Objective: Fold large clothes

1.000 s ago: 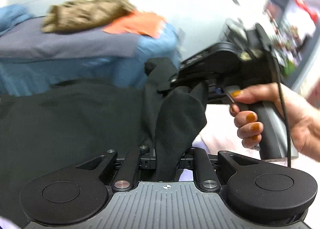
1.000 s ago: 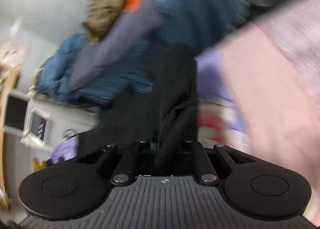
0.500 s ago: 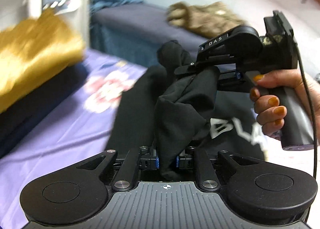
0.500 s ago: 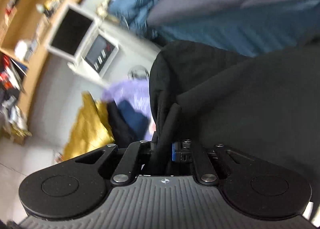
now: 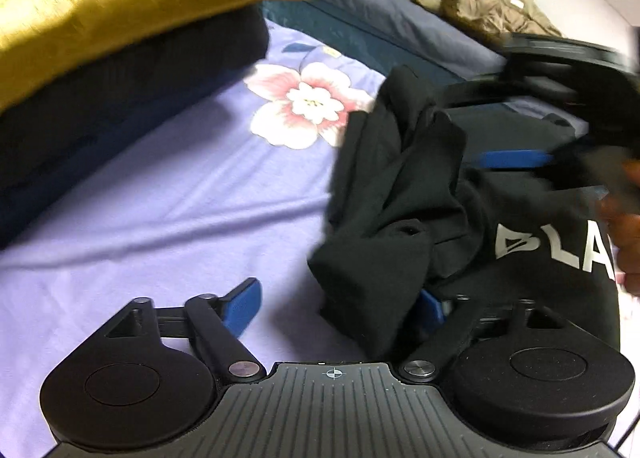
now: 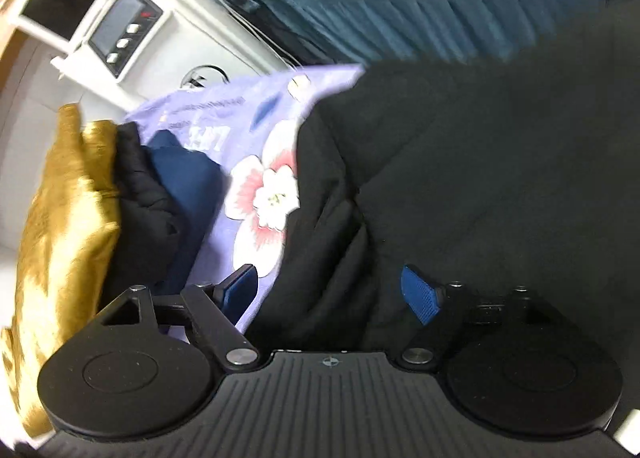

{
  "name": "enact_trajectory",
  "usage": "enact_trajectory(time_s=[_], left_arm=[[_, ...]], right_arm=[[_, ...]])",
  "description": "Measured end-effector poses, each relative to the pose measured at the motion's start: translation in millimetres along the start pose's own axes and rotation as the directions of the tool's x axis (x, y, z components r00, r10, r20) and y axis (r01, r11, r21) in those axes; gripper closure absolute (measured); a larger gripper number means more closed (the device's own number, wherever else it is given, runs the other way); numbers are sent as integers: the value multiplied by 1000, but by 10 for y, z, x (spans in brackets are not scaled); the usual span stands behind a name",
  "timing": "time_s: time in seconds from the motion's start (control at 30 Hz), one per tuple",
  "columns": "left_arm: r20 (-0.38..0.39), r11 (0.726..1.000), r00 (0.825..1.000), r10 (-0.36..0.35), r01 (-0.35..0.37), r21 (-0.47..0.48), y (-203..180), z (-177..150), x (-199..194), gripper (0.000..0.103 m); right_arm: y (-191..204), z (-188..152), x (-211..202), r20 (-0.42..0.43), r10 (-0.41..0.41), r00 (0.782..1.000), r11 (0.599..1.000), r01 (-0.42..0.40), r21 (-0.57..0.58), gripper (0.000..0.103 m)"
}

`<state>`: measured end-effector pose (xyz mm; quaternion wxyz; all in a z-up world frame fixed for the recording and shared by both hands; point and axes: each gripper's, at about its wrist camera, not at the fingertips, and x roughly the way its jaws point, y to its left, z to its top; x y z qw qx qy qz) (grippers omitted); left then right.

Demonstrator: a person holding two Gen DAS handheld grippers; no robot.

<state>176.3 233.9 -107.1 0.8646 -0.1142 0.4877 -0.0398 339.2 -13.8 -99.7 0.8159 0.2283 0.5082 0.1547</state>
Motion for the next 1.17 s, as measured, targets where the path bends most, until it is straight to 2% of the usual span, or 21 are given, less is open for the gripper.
enact_trajectory(time_s=[0.07,0.2,0.27,0.33,0.37,0.4,0.43,0.47,0.5,0.57,0.63,0.7,0.77,0.83,0.9,1.0,1.1,1.17], left_arm=[[-5,998,999,53,-53,26,58,51,-80,0],[9,987,989,144,-145,68,15,186,-229,0],[29,974,975,221,-223,47,40,272,-256,0],[36,950,949,313,-312,-12,108,345,-319,0],[24,947,947,319,-318,-46,142,382,-363,0],[20,960,963,270,-268,-77,165,415,-417,0],[23,977,982,190,-187,-99,162,433,-490,0],[14,987,991,131,-128,-100,114,438,-560,0],[-8,992,995,96,-96,-78,33,440,-608,0],[-61,997,996,67,-66,30,-236,418,-672,0],[-111,988,990,84,-68,137,-501,365,-729,0],[-149,971,979,142,-108,212,-704,312,-728,0],[-149,947,962,229,-185,261,-854,237,-716,0],[-148,928,952,269,-215,304,-956,195,-698,0],[-165,924,945,281,-220,314,-998,178,-697,0],[-187,932,944,272,-211,295,-1000,174,-723,0],[-139,928,952,273,-222,300,-1022,148,-770,0],[-123,915,948,295,-243,321,-1050,145,-772,0]], right_arm=[[31,-12,-329,30,-63,998,997,65,-51,11],[-28,-140,-970,75,-224,972,962,233,-141,5],[-87,-261,-1228,83,-275,958,943,285,-172,5],[-186,-394,-1449,80,-302,950,932,312,-184,5],[-221,-476,-1544,83,-312,947,929,322,-182,5],[-209,-542,-1570,88,-317,944,928,328,-180,5],[-224,-617,-1636,89,-314,945,928,326,-183,5],[-214,-678,-1653,89,-311,946,927,323,-189,5],[-196,-739,-1682,84,-313,946,925,324,-198,5],[-115,-823,-1665,57,-326,944,916,330,-229,4],[-14,-898,-1620,25,-348,937,900,341,-270,3],[95,-934,-1567,15,-367,930,885,355,-301,3],[155,-956,-1528,8,-382,924,878,365,-311,2],[191,-965,-1497,-12,-395,918,872,371,-318,2],[223,-979,-1483,-13,-401,916,865,374,-333,2],[264,-1030,-1479,-22,-407,913,858,374,-351,2],[276,-1053,-1478,-20,-411,912,858,379,-346,2],[271,-1059,-1461,-24,-419,907,856,387,-342,2]])
